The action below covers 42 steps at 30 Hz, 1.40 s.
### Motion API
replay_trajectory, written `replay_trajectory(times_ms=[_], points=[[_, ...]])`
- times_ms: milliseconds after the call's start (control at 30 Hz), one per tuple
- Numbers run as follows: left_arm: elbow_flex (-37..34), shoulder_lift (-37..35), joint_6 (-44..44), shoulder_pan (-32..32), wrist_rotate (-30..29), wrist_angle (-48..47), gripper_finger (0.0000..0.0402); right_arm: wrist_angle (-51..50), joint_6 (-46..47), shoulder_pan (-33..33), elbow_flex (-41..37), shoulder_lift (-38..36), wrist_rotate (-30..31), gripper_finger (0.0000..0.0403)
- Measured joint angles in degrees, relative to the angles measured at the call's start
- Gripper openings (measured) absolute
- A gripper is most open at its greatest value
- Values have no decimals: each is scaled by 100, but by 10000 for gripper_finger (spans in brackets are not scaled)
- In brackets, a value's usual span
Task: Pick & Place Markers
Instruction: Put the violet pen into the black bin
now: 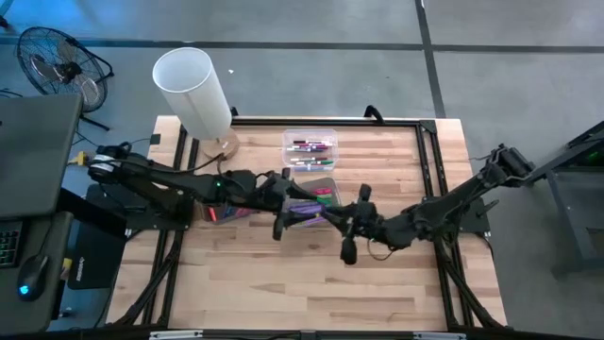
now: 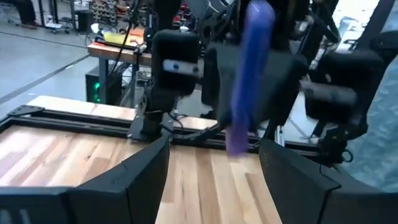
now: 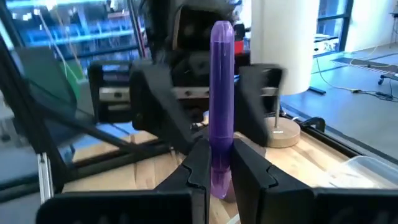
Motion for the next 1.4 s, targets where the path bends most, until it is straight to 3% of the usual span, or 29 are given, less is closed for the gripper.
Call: replay_trajectory(times_ms=[167, 467, 767, 1067, 1267, 1400], points=[[394, 276, -105, -2, 245, -27, 246, -584, 111, -80, 519, 385, -69, 32], [472, 336, -109, -2, 453, 60, 236, -768, 244, -210, 611, 384, -211, 32], [472, 336, -283, 4, 468, 117, 148, -1108, 726, -349, 609, 384, -466, 32], [472, 336, -236, 9, 565, 75, 32, -1148, 758, -380, 609, 378, -670, 32], [472, 336, -249, 9, 579, -26, 34, -1210, 723, -384, 611, 377, -667, 34], [472, 336, -283, 9, 533, -79, 46, -1245, 624, -384, 611, 379, -634, 61]])
